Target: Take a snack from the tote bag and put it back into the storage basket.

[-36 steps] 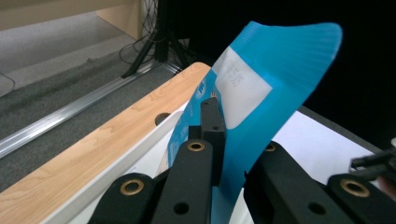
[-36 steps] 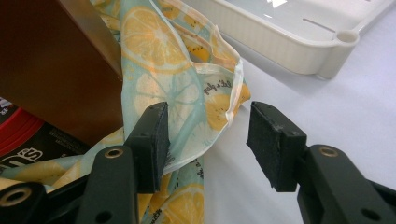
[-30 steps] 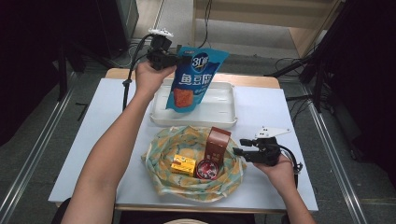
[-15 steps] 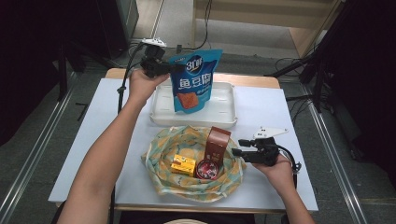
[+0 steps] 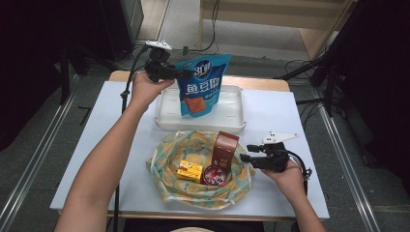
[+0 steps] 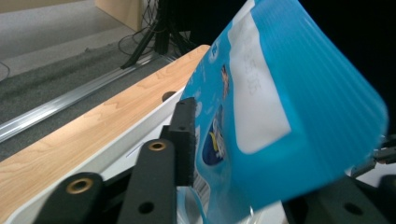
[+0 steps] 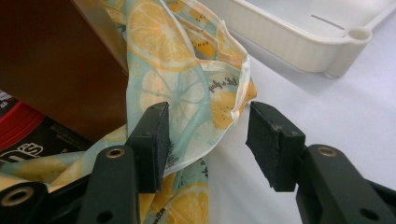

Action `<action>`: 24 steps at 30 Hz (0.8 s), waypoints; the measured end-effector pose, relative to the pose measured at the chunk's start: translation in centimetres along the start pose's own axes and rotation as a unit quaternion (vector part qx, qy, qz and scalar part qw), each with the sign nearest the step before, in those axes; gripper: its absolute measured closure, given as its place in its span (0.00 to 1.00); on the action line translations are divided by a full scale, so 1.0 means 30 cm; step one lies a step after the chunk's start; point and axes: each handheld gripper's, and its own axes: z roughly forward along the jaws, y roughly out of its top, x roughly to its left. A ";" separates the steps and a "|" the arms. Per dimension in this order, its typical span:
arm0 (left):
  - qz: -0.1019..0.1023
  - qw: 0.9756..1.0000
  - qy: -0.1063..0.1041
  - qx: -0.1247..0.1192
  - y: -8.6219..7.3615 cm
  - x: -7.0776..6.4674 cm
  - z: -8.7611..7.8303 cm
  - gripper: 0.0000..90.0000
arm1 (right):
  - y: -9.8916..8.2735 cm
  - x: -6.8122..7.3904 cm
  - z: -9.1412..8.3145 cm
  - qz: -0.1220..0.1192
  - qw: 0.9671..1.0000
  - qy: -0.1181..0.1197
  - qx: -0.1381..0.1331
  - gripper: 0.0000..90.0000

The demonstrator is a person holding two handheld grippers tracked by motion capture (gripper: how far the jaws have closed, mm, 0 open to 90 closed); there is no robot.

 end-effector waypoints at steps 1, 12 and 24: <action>0.000 1.000 -0.001 0.007 -0.003 0.000 -0.003 0.70 | 0.000 0.000 0.000 0.000 1.000 0.000 0.000 0.56; -0.007 0.999 0.000 0.044 -0.058 -0.005 -0.034 0.60 | 0.000 0.005 0.005 -0.002 1.000 0.001 0.007 0.56; 0.001 0.999 0.004 0.054 -0.183 -0.024 -0.023 0.59 | 0.001 0.010 0.010 -0.006 1.000 0.002 0.008 0.56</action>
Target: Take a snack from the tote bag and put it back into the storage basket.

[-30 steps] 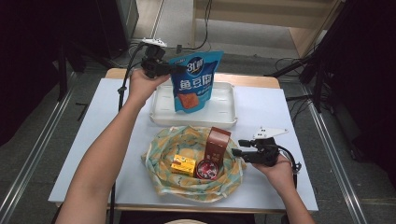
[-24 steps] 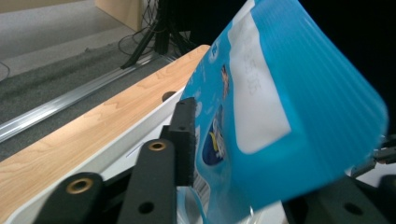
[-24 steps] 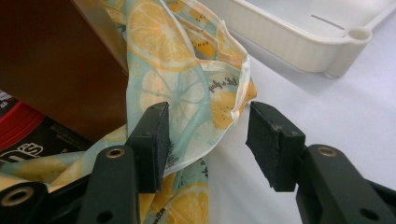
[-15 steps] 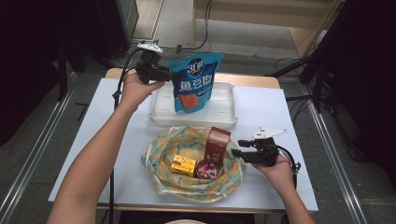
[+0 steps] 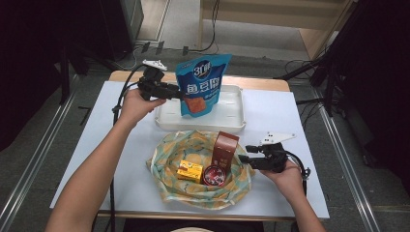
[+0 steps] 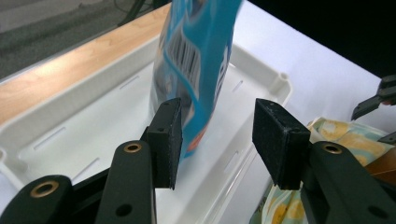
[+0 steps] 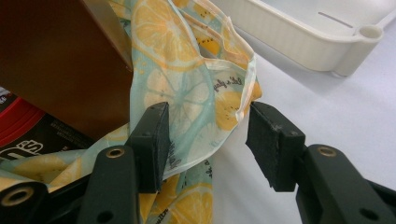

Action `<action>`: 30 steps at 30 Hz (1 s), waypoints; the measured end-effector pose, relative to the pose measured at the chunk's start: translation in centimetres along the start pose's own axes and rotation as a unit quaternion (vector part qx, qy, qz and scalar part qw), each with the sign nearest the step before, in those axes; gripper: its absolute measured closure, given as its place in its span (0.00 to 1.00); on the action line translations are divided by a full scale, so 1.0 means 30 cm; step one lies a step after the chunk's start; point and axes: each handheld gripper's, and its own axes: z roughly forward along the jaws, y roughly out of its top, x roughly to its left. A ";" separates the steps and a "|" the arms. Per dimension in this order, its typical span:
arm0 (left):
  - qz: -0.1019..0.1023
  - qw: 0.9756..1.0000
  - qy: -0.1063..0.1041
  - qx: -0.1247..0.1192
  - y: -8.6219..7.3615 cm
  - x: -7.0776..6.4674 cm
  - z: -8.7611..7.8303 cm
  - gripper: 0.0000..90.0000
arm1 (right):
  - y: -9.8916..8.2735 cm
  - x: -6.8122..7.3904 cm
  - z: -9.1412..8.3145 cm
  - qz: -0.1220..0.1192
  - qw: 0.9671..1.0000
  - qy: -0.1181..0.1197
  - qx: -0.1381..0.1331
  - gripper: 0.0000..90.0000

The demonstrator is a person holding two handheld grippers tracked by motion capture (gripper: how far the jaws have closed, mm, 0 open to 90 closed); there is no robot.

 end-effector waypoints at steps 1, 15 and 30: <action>0.000 1.000 0.001 0.001 -0.011 0.000 0.005 0.59 | 0.000 0.000 0.000 0.000 1.000 0.000 0.001 0.56; -0.023 1.000 0.005 0.015 -0.109 0.035 0.103 0.61 | 0.002 0.001 0.002 -0.004 1.000 0.001 0.002 0.56; -0.059 0.997 0.051 0.009 -0.113 0.058 0.181 0.96 | 0.002 0.002 0.000 -0.006 1.000 0.001 0.001 0.56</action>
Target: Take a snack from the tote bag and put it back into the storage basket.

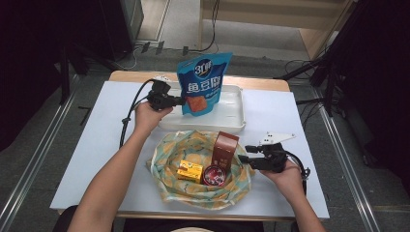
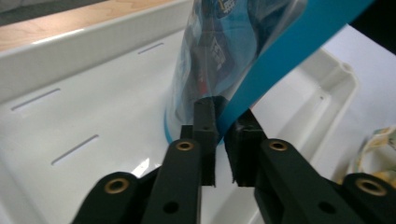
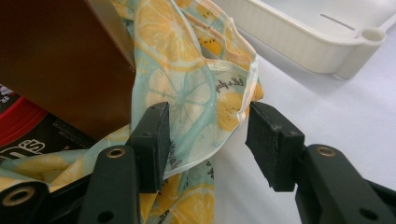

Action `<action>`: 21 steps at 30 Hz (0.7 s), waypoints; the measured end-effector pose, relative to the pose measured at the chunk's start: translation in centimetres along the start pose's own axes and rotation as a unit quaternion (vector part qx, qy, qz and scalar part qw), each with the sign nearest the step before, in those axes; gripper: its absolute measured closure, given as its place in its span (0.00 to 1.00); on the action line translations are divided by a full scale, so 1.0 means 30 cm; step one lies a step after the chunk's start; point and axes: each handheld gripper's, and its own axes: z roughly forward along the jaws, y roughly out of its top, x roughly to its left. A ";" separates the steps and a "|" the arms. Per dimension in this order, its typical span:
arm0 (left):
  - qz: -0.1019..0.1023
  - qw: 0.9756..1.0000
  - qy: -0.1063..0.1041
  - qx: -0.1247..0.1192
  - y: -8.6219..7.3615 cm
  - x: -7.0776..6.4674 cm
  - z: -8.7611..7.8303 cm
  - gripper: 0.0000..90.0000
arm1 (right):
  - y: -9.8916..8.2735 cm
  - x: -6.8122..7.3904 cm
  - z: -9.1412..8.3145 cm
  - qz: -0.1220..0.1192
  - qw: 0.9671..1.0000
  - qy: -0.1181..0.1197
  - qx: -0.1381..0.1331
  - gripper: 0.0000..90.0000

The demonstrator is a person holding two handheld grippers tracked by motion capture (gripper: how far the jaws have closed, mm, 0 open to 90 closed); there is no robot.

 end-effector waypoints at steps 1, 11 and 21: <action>-0.004 1.000 0.004 0.001 0.003 -0.002 0.002 0.98 | 0.000 0.000 0.000 0.000 1.000 0.000 0.000 0.56; -0.017 0.999 0.042 -0.026 0.022 0.011 0.035 1.00 | 0.000 0.000 0.000 0.000 1.000 0.000 -0.001 0.57; -0.034 0.997 0.050 -0.036 0.058 0.048 0.035 1.00 | -0.002 0.001 -0.002 0.001 1.000 0.001 0.000 0.57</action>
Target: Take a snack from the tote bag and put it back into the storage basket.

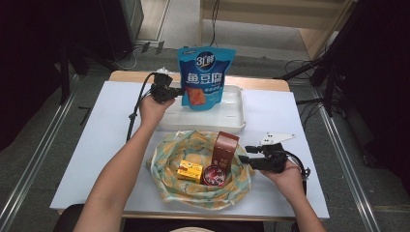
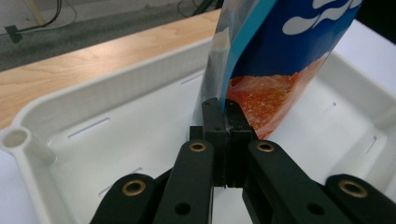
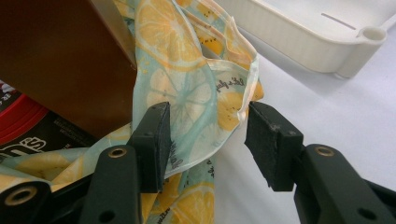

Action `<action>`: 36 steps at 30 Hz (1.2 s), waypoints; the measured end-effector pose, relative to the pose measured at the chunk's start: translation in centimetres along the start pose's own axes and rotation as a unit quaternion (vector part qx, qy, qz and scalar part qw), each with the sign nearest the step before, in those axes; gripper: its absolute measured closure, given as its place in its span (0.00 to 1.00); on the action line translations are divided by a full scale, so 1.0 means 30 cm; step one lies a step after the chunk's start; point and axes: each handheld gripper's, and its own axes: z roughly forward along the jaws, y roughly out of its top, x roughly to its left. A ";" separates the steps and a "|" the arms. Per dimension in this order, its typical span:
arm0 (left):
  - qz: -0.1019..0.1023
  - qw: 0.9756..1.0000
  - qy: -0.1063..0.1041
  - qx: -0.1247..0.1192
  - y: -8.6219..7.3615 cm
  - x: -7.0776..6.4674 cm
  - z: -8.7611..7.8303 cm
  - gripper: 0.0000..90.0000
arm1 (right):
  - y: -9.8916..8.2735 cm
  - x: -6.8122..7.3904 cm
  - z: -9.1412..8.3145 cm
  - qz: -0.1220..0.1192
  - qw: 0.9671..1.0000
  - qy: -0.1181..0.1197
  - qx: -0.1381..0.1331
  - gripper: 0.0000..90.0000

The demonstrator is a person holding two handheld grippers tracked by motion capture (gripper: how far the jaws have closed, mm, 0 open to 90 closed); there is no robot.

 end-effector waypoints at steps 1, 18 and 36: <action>-0.006 1.000 0.000 -0.003 -0.003 0.007 0.002 1.00 | -0.001 0.000 -0.001 -0.001 1.000 0.000 0.000 0.57; -0.019 1.000 -0.025 -0.003 0.014 0.041 0.011 0.96 | -0.014 0.003 -0.015 0.001 1.000 -0.001 -0.004 0.58; 0.010 0.997 -0.070 0.021 -0.002 0.003 -0.093 0.73 | -0.012 0.001 -0.022 0.009 1.000 0.002 -0.011 0.58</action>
